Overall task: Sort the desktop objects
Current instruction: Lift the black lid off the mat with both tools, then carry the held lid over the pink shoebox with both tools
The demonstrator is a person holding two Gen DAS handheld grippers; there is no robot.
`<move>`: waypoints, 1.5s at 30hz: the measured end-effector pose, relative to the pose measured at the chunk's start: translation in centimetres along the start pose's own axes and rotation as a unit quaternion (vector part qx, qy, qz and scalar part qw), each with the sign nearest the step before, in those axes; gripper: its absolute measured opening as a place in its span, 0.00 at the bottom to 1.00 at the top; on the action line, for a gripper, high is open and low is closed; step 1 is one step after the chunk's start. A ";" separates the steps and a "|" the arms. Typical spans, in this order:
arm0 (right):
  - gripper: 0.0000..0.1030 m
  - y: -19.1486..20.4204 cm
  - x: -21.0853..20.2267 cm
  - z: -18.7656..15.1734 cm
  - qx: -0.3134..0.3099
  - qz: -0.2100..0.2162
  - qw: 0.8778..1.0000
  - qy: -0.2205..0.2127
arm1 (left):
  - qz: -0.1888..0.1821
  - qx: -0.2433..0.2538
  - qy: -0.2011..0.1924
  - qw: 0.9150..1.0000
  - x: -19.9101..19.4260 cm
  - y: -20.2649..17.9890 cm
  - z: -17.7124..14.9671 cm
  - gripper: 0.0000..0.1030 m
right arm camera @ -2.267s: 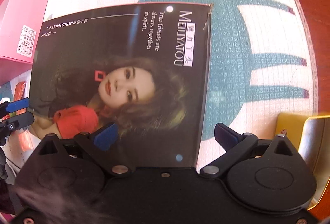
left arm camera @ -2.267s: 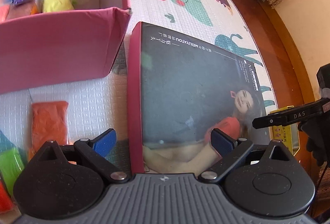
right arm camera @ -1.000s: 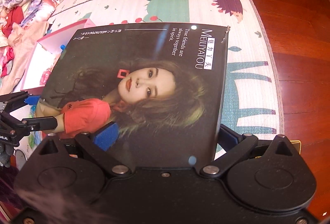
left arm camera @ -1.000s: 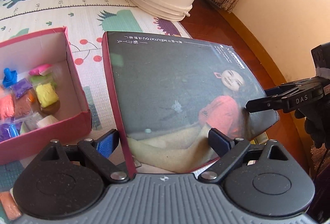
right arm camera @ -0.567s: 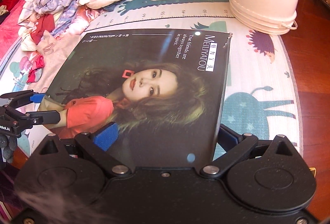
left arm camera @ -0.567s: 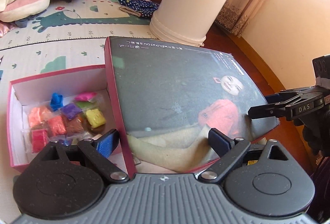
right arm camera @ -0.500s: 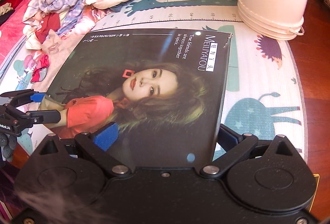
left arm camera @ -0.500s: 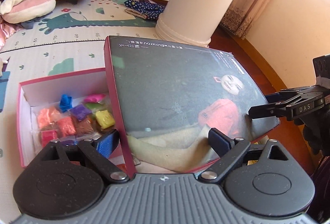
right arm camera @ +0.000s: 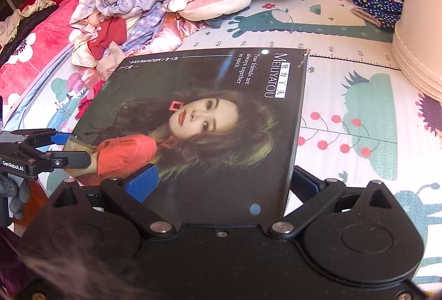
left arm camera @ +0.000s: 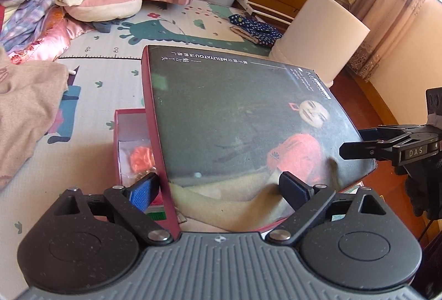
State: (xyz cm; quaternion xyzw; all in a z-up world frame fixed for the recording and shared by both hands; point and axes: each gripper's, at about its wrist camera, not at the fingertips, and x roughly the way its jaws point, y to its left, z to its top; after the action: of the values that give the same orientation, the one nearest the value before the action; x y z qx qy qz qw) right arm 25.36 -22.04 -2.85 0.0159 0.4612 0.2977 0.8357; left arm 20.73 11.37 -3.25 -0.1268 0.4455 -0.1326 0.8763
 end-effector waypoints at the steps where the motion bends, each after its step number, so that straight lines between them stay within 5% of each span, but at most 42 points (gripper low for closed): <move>1: 0.99 0.3 0.6 0.2 -0.003 0.002 1.000 0.001 | 0.002 -0.007 0.000 1.000 0.2 0.7 0.0 0.91; 19: 0.99 1.9 8.4 0.8 0.002 -0.014 1.000 0.017 | 0.008 -0.064 0.002 0.998 5.2 8.2 -0.1 0.91; 45: 0.99 -2.2 13.3 1.0 0.053 -0.025 0.998 0.011 | 0.019 -0.071 -0.002 0.997 10.4 8.4 -0.2 0.91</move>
State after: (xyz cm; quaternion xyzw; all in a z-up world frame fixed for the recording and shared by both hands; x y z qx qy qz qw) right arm 32.45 -16.75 -13.09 0.0453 0.4862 0.2521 0.8354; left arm 27.48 15.55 -14.02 -0.1800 0.4540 -0.0836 0.8686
